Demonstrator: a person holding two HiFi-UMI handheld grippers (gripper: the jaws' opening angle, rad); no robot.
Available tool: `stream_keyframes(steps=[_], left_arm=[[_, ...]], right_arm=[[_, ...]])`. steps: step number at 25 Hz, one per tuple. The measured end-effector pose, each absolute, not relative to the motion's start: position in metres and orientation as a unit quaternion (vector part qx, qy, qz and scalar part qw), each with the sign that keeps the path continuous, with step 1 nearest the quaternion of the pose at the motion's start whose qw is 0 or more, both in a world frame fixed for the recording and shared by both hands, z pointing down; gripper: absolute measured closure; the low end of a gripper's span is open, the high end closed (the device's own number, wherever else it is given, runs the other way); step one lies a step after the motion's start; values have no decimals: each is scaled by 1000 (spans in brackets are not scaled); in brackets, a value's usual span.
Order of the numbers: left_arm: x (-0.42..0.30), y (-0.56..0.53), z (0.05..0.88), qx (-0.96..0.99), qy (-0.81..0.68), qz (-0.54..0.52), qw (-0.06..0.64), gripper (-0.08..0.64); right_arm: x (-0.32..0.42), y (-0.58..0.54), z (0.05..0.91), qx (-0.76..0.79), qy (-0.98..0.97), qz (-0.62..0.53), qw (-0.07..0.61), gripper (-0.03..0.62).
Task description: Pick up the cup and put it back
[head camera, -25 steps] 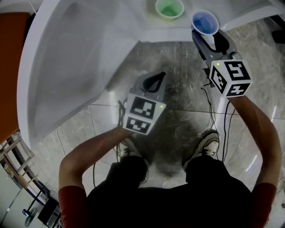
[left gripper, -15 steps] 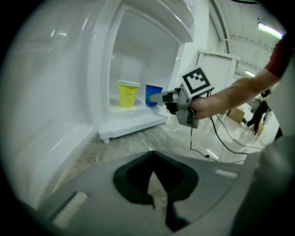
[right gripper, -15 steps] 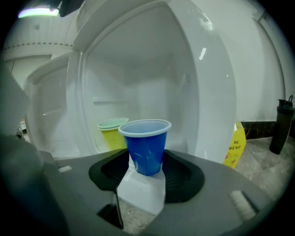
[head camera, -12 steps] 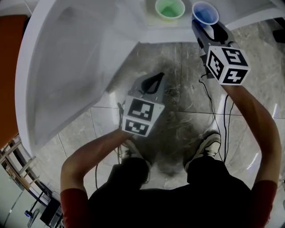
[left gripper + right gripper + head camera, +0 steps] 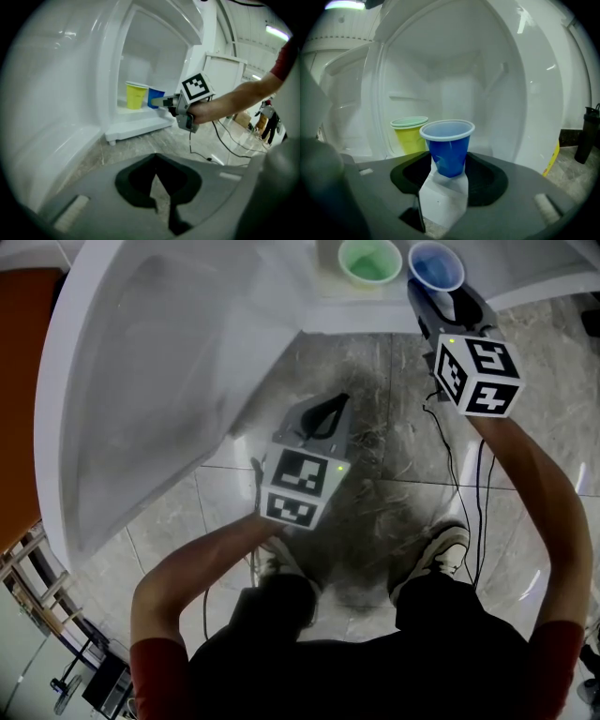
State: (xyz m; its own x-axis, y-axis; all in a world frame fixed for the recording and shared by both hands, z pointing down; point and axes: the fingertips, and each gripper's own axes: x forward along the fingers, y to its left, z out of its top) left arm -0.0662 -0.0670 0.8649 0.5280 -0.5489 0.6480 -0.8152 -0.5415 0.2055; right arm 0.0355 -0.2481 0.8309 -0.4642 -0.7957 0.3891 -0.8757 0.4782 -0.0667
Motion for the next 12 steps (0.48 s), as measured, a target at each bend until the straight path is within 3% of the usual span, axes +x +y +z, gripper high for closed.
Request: stream_keyframes(steps=[12], left_arm=[[-70, -70, 866, 835, -409, 263, 256, 560]], right_arm=[[32, -250, 836, 494, -841, 125, 180, 360]])
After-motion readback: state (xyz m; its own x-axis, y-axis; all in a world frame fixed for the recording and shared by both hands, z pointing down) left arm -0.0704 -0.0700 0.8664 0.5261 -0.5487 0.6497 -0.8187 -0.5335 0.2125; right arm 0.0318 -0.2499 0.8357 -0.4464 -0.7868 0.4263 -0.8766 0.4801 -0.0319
